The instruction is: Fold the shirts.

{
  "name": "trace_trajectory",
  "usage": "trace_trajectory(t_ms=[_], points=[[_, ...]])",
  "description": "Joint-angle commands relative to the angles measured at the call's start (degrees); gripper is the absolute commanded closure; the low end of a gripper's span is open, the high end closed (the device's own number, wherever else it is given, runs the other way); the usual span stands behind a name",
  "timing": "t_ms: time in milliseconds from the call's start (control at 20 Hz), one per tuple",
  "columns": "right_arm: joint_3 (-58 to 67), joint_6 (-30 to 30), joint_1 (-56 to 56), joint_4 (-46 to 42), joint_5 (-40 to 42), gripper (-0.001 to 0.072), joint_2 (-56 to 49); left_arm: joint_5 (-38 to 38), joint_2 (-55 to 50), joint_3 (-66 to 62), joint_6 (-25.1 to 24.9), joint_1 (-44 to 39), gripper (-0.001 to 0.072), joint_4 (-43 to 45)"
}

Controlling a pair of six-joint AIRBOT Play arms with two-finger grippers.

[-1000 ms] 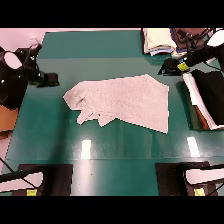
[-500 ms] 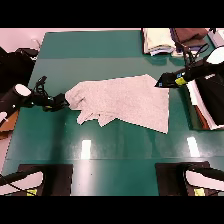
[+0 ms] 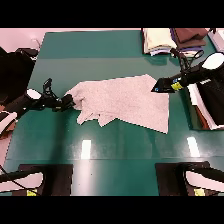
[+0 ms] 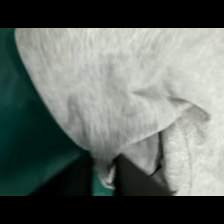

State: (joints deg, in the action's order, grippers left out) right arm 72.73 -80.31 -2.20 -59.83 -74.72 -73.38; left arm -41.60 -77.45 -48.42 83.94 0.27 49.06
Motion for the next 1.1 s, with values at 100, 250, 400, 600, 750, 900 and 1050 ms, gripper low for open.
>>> trace_trajectory(t_ms=[100,250,400,600,750,900,1050], points=[[-2.97,0.50,4.35,-0.31,-5.20,0.0306,1.40,-6.40,-0.11,-8.50,-0.09,-0.22,0.0685,3.61],[-13.92,0.85,11.41,-2.08,-4.81,0.0306,7.32,-13.79,-0.09,-15.37,-1.66,-0.24,0.0684,8.81],[-26.29,0.87,20.70,-4.52,-4.28,0.0223,11.67,-16.98,-0.11,-18.25,-3.48,-0.28,0.0684,8.83],[-38.62,4.04,27.39,-0.33,-1.33,0.0206,12.02,-16.96,-0.11,-18.34,-3.45,-0.28,0.0684,8.83],[-42.64,4.96,24.50,5.09,4.11,0.0232,11.15,-17.00,-0.11,-18.34,-3.45,-0.28,0.0684,8.85],[-42.05,4.94,19.37,6.01,6.71,0.0266,6.97,-17.27,-0.11,-18.34,-3.45,-0.28,0.0684,8.85],[-38.88,4.96,14.67,6.23,9.05,0.0467,4.26,-18.56,-0.11,-18.43,-3.45,-0.28,0.0684,8.85]])
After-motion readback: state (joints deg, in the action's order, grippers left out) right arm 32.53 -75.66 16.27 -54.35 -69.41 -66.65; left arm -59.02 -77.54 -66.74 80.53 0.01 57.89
